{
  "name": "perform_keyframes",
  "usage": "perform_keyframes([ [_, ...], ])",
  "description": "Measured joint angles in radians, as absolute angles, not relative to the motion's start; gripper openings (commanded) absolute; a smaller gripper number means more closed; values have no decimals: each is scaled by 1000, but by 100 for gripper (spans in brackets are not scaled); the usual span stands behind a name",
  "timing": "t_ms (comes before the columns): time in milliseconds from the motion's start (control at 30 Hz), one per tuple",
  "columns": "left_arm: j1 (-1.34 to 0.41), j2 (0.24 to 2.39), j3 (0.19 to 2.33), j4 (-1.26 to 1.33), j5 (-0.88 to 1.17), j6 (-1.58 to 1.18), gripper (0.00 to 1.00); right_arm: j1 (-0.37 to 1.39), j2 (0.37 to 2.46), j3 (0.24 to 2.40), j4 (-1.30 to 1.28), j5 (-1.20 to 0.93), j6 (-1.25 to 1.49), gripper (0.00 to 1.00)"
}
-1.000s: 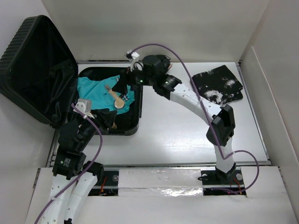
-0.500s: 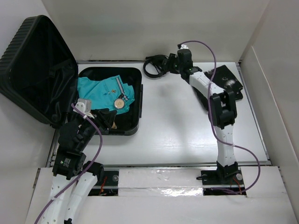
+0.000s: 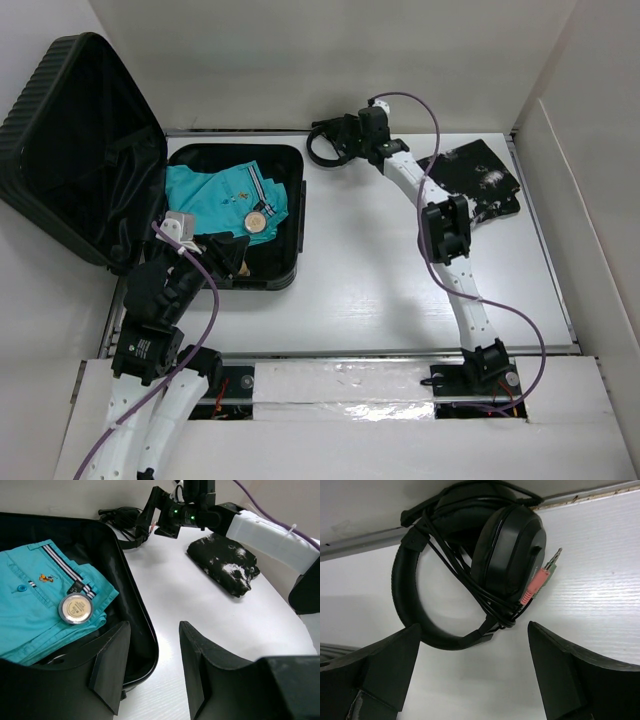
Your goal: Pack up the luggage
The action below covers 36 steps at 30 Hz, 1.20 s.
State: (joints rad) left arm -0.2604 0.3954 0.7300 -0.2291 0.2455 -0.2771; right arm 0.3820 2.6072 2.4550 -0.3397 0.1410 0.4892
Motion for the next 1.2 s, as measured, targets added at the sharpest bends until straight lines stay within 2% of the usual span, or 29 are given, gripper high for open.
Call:
perform_keyframes([
  [67,-260,395,730,-229,245,-277,41,388,2642,2495,-360,147,498,90],
  [133,-260,395,730,-229,245,-277,41,390,2677,2537,-375,151,502,78],
  [333,-260,392,730,-229,239,-277,41,392,2714,2554,-439,159,513,67],
  [600,-260,353,734,-240,204,-277,41,380,2719,2603,-535,150,517,66],
  [700,-261,332,738,-244,186,-277,41,374,2717,2590,-550,149,511,58],
  [1200,-280,325,745,-252,171,-277,41,334,2442,2141,-484,231,376,58],
])
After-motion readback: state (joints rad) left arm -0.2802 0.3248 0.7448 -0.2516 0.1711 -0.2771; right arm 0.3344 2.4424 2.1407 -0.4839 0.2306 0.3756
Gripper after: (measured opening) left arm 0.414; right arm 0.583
